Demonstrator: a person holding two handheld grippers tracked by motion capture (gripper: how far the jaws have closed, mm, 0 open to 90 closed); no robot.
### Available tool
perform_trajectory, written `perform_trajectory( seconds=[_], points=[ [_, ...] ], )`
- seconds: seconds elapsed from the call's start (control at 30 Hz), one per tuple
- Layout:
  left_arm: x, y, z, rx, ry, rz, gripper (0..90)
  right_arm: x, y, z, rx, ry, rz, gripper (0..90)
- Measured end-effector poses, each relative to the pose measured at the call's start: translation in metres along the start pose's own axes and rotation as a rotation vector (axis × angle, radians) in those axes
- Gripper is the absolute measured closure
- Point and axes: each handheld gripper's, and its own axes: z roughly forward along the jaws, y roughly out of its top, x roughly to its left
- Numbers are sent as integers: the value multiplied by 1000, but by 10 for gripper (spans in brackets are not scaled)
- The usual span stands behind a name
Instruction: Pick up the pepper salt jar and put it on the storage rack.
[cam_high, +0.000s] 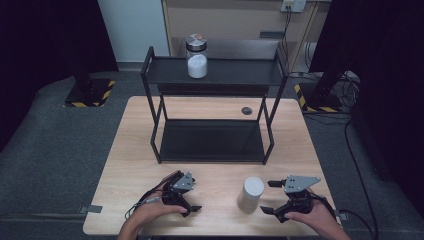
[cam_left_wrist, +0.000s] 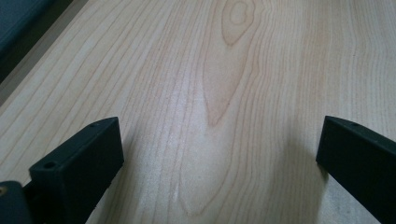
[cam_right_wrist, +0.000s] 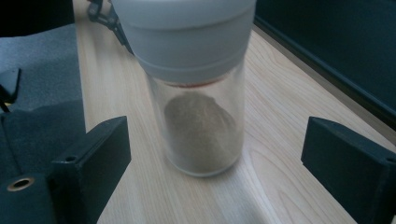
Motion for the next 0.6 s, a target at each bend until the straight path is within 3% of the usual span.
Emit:
perform_trajectory(
  seconds=[0.4, 0.6],
  points=[
    [0, 0, 0, 0, 0, 0, 0, 8, 13, 18, -12, 5, -26, 85],
    [0, 0, 0, 0, 0, 0, 0, 12, 14, 28, -32, 4, -29, 175]
  ],
)
